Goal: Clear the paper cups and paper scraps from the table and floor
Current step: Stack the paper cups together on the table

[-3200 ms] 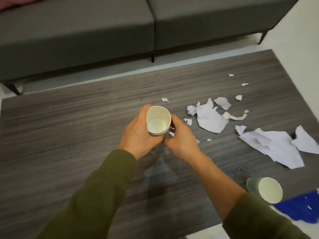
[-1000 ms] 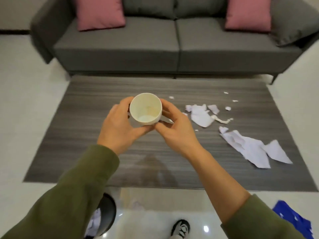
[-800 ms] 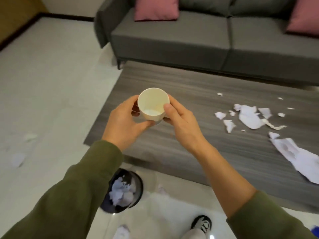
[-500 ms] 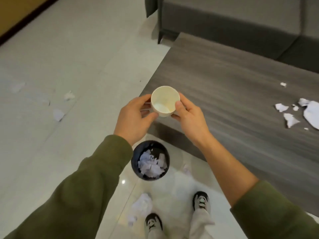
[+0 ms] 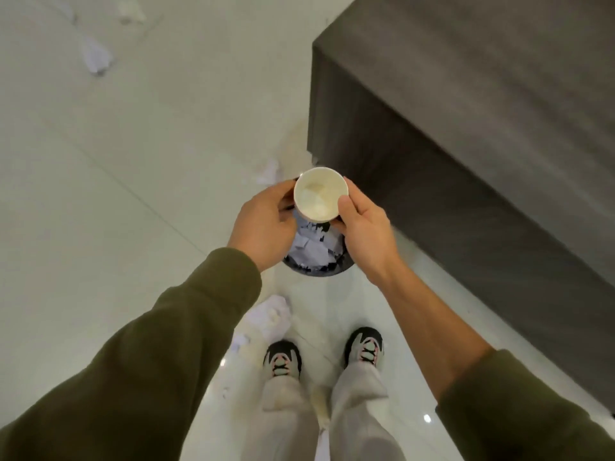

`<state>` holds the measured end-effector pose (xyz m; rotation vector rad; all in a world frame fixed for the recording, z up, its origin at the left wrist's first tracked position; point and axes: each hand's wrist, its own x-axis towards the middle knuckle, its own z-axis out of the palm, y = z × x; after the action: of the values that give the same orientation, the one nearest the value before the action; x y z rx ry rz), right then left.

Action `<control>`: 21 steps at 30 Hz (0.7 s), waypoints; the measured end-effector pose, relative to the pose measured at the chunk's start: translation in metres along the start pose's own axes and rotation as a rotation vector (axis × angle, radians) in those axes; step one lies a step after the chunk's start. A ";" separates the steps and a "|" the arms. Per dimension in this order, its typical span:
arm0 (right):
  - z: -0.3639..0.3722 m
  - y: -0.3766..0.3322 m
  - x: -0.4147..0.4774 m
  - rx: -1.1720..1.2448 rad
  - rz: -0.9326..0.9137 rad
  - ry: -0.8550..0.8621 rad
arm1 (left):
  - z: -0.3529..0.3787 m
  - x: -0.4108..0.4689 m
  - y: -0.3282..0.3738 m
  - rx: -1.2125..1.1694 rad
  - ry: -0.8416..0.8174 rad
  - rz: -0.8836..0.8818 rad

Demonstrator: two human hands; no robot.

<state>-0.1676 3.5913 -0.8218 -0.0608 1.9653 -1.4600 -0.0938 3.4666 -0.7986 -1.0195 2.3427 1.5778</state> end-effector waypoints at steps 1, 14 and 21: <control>0.007 0.016 0.005 -0.014 0.027 -0.018 | 0.007 0.004 -0.015 0.007 -0.018 -0.021; 0.038 0.126 0.049 -0.123 0.235 0.005 | 0.063 0.053 -0.123 0.169 -0.113 -0.098; 0.021 0.096 0.032 -0.149 0.135 0.043 | 0.048 0.042 -0.092 0.103 0.007 -0.079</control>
<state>-0.1473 3.5963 -0.9233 0.0370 2.0682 -1.2374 -0.0825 3.4682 -0.9102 -1.0817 2.3305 1.4120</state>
